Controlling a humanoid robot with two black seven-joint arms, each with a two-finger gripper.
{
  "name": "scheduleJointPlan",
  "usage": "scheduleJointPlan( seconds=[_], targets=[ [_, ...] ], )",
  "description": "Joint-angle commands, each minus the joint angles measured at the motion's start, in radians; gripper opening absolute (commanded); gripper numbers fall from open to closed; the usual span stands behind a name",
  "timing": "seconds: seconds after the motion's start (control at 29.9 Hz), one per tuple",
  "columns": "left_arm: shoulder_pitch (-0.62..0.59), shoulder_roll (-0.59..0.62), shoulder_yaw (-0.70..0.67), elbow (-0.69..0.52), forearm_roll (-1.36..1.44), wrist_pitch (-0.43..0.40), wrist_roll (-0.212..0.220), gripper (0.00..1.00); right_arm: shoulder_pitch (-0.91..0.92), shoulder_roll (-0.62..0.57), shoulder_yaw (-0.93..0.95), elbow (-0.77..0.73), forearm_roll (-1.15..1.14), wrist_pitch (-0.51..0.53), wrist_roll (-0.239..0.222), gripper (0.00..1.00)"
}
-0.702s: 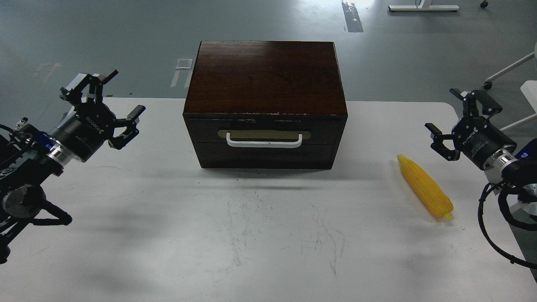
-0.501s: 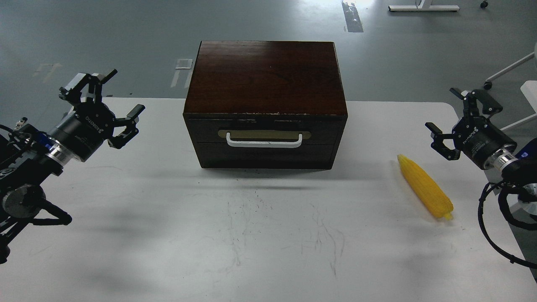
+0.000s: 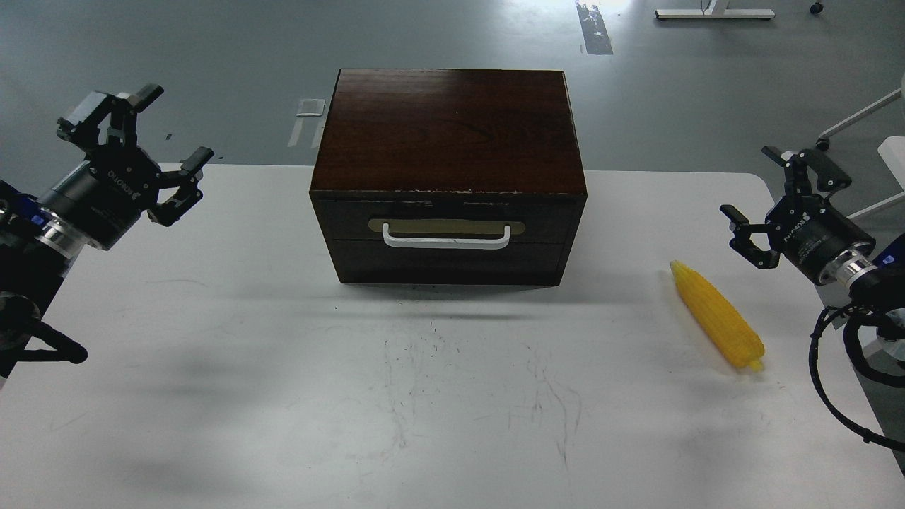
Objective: Put corn in drawer with both arms
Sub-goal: 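Reach the left gripper to the white drawer handle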
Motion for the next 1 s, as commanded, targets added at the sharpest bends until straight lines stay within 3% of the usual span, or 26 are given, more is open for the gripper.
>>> scheduleJointPlan(
  seconds=[0.0, 0.37, 0.53, 0.67, 0.97],
  targets=[
    [-0.11, 0.044, -0.002, -0.077, 0.259, 0.0, 0.0, 0.99, 0.002, -0.002, 0.0, -0.001, 0.0, 0.0, 0.0, 1.0],
    [-0.381, -0.029, 0.03, -0.455, 1.083, 0.0, 0.0, 0.99, 0.011, -0.004, 0.0, -0.001, -0.002, 0.0, 0.0, 1.0],
    [-0.539, -0.157, 0.19, -0.45, 1.343, 0.0, 0.0, 0.99, 0.011, -0.004, 0.0, -0.001, -0.002, 0.0, 0.0, 1.0],
    [-0.686, -0.234, 0.41, -0.406, 1.485, 0.0, 0.0, 0.99, 0.008, -0.011, 0.0, -0.001, -0.002, 0.0, 0.0, 1.0],
    [-0.705, -0.338, 0.507, -0.285, 1.751, 0.0, 0.0, 0.99, 0.008, -0.013, 0.001, 0.0, -0.002, 0.0, 0.0, 1.0]
  ],
)
